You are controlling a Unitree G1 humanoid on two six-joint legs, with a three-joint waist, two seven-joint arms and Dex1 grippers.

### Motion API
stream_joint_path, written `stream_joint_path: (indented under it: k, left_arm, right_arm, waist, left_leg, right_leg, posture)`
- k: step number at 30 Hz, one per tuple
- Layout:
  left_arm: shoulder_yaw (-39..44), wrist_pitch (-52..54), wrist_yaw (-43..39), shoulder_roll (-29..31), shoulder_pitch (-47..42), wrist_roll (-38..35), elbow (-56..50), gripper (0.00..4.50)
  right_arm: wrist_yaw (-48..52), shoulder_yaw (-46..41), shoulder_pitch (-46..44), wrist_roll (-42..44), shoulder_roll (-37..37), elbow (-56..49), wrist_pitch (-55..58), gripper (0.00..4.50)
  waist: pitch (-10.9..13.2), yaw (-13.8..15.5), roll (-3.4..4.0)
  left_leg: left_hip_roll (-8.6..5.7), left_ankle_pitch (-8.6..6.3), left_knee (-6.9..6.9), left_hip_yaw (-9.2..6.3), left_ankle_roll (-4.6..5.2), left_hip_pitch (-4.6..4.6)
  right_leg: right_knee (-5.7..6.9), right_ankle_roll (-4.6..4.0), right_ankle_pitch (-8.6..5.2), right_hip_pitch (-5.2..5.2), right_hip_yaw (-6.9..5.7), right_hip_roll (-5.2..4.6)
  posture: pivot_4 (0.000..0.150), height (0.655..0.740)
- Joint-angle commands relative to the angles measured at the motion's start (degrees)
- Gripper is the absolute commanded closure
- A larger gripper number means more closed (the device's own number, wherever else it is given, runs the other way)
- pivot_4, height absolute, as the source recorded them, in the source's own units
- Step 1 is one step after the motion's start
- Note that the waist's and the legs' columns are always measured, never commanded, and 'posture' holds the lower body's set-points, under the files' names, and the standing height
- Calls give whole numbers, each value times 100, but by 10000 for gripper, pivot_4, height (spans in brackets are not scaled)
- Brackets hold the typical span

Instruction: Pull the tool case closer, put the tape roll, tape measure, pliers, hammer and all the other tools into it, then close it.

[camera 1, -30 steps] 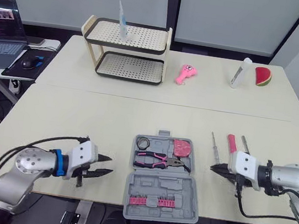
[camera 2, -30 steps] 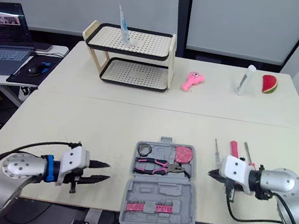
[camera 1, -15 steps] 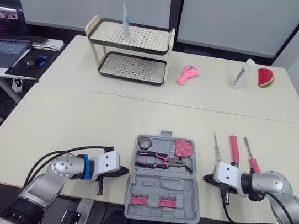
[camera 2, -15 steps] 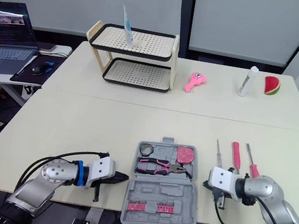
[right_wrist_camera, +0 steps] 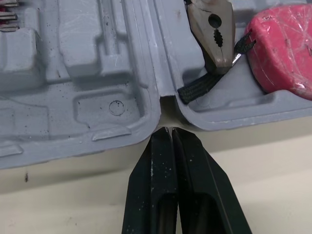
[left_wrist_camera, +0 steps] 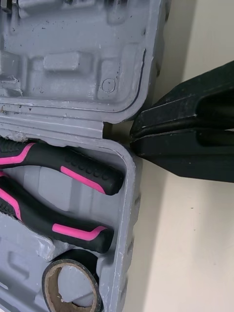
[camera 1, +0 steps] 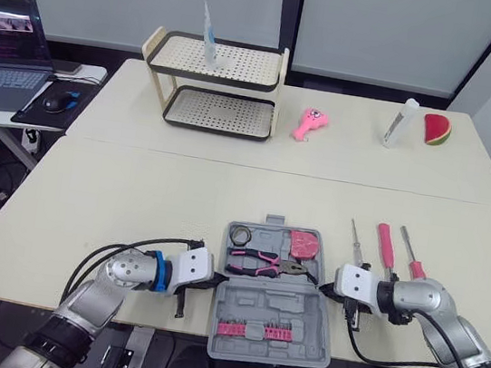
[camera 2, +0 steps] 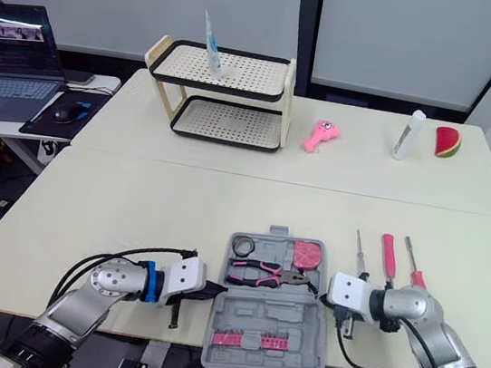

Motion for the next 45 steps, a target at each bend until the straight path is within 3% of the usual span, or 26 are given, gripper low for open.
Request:
stream_joint_path:
  k: [1, 14, 45]
  left_arm:
    - [-190, -6, -4, -126, -87, 111, 150, 44647]
    - [-216, -30, 161, -545, -706, 288, 713, 44647]
    - [-260, 118, 153, -711, -715, 285, 551, 44647]
  right_arm:
    - [37, 74, 33, 62, 74, -243, 44, 45000]
    - [-152, -69, -46, 54, 250, -367, 466, 45000]
    - [-229, -90, -190, -57, 329, -296, 637, 45000]
  waist:
    - [-1, 7, 1]
    - [-7, 90, 5]
    - [-7, 98, 5]
  left_leg:
    - [0, 0, 1, 0, 0, 0]
    - [-2, -1, 27, -3, 1, 1]
    - [-3, -1, 27, -3, 1, 0]
  right_leg:
    - [0, 0, 0, 0, 0, 0]
    - [3, 0, 0, 14, -2, 1]
    - [2, 0, 0, 13, -1, 1]
  posture:
    - [1500, 7290]
    - [1500, 7290]
    - [1500, 7290]
